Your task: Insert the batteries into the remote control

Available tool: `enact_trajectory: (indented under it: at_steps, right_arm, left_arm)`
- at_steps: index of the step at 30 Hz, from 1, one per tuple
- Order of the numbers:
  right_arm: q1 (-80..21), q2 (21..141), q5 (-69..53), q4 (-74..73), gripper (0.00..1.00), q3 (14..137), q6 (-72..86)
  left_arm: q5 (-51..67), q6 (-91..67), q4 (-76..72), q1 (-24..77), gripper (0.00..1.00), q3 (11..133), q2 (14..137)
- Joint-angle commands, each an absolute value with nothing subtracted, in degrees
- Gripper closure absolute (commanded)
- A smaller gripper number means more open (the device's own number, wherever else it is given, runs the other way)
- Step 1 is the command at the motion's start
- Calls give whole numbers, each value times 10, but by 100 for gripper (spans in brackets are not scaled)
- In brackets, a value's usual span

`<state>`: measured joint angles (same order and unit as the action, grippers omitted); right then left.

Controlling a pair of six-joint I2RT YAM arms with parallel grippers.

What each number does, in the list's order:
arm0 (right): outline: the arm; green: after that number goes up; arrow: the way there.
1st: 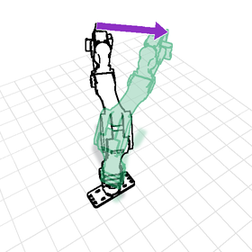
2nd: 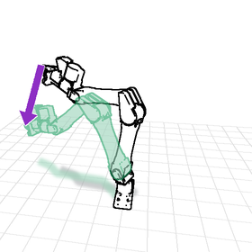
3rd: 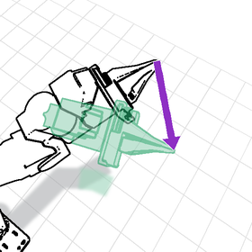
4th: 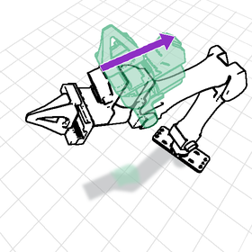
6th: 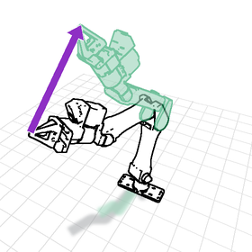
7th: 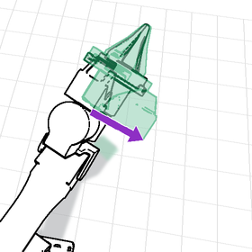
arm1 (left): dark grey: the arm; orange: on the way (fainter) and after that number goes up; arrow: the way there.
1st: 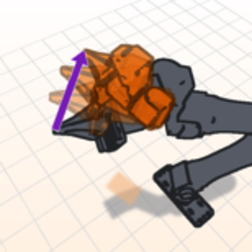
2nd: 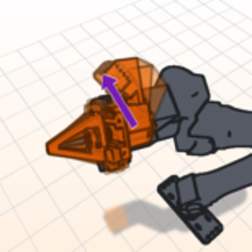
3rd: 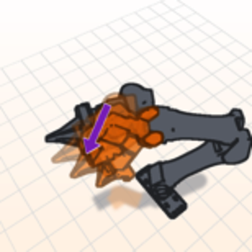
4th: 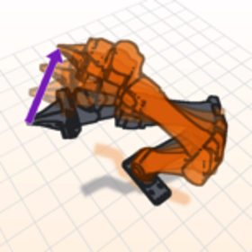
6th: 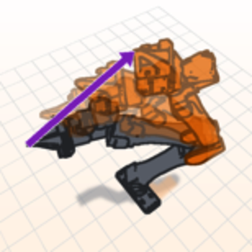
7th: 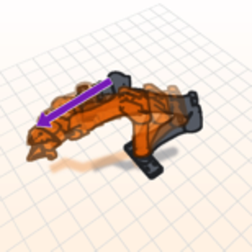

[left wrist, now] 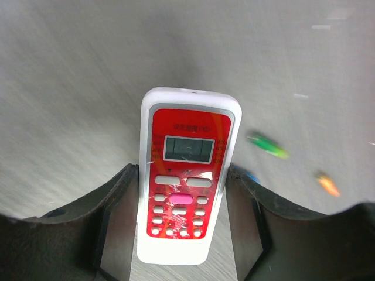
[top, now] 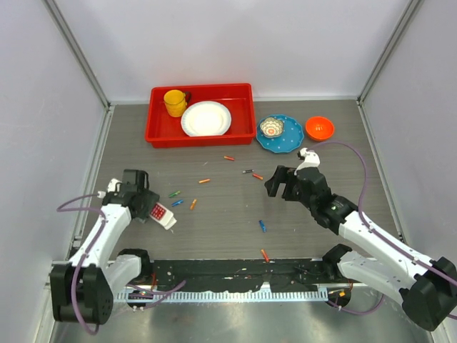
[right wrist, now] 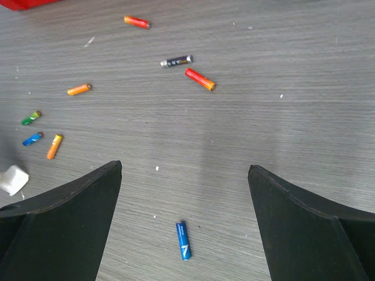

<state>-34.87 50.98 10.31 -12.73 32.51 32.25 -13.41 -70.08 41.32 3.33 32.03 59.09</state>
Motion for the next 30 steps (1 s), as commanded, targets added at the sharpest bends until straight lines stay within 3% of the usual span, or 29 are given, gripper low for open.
enact_trajectory:
  at_steps: [1, 10, 30]
  right_arm:
    - [-349, 499, 110, -120, 5, 374, 312]
    - [-349, 531, 135, -121, 7, 412, 335]
    - [-349, 529, 35, -94, 8, 381, 323]
  left_arm:
    - [-63, -623, 378, 43, 100, 423, 525]
    - [75, -589, 223, 88, 100, 468, 558]
    - [124, -518, 215, 100, 100, 419, 522]
